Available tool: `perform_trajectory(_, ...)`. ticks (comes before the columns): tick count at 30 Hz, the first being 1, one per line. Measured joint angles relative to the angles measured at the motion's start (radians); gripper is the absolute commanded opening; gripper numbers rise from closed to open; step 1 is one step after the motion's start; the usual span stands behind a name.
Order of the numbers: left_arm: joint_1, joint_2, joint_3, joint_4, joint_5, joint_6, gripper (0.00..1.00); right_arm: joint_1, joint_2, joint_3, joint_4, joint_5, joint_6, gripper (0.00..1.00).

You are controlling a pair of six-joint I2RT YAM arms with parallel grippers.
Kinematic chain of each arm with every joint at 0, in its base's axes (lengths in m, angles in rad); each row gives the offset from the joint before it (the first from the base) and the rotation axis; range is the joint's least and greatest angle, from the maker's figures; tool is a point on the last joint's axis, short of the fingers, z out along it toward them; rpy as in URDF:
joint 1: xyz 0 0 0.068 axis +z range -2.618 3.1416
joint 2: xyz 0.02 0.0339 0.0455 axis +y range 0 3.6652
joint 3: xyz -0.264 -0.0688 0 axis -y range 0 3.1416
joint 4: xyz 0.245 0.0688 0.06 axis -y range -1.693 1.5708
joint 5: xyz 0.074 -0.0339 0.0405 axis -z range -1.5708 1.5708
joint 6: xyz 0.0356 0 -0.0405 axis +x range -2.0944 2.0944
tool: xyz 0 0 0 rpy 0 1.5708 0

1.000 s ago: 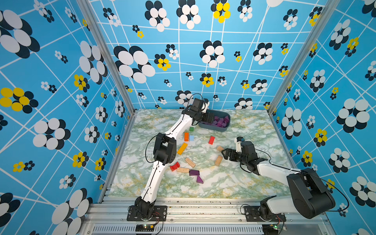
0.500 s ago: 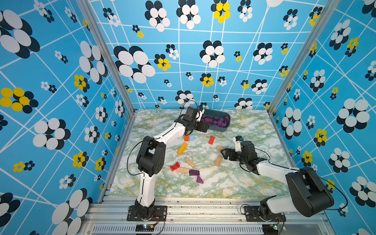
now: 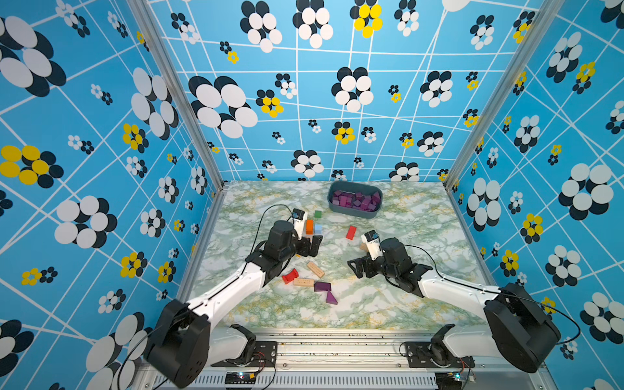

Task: Pick purple bricks into the storage bin
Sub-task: Pick up the building block from the center of the board.

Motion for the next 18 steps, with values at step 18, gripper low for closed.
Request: perform_trajectory(18,0.008,-0.206,-0.433,0.288,-0.066,0.026,0.99,0.235,0.073,0.113,-0.241,0.110,0.066,0.73)
